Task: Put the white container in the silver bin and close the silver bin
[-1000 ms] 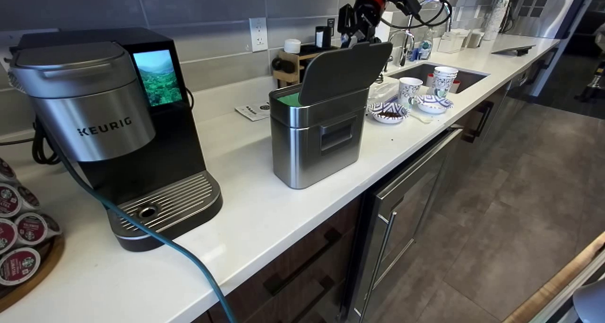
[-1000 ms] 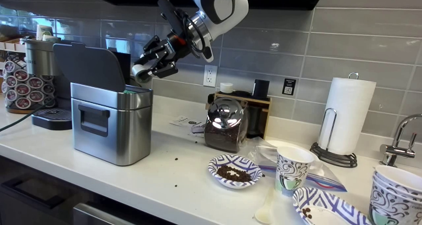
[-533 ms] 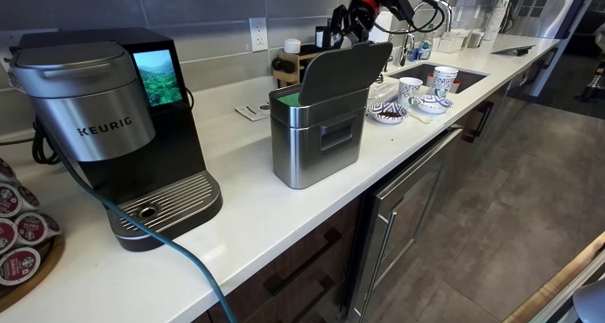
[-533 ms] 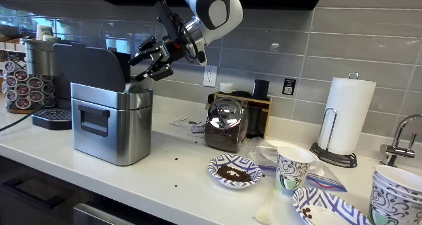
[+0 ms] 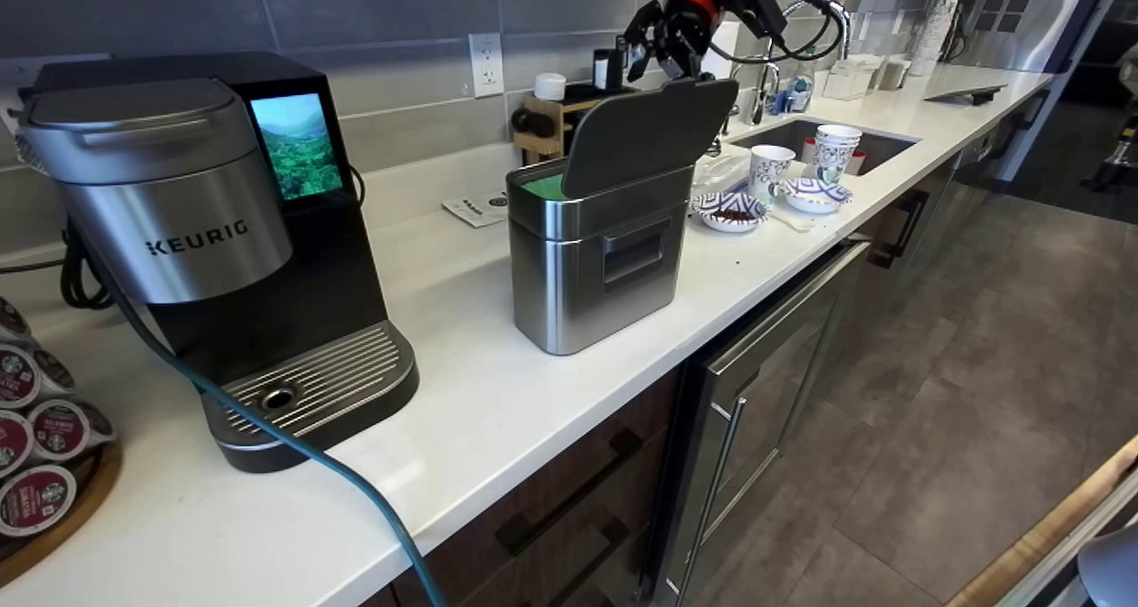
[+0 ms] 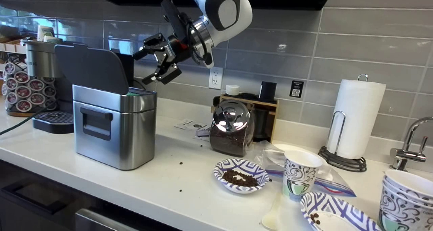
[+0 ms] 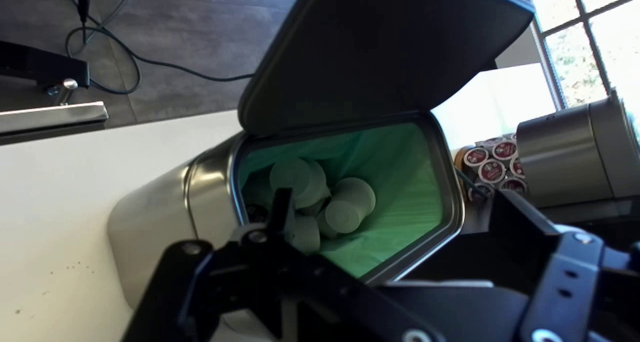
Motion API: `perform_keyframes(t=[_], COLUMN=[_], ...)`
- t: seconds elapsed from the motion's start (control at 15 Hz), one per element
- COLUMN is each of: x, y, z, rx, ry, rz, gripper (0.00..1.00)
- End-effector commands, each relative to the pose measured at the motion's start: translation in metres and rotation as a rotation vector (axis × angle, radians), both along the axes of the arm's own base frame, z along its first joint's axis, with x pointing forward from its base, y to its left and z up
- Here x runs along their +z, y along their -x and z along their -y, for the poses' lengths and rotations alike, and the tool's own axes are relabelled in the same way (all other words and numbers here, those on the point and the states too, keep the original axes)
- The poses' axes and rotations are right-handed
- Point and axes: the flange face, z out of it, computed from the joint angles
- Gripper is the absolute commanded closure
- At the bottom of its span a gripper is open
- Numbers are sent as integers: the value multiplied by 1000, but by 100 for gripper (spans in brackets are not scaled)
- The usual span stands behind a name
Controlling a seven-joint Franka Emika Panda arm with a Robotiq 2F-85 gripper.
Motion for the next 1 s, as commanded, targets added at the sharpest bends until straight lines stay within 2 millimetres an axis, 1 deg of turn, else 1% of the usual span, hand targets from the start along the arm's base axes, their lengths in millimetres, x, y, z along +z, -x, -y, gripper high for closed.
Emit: perform_keyframes(t=[0.0,0.13,0.2,0.4,0.73,0.87,0.93], x=[7,11,15,25,45,54,61], y=[6,7,8,21,53,72,79], z=[23,34,38,38,36,34,33], rx=[7,-10,-4,86,195,249,246], ry=[-27,-1,12,-9,-1,-1,17], rz=[-21,14,59,138,274,358,407], gripper=[0,0,0,0,0,0,0])
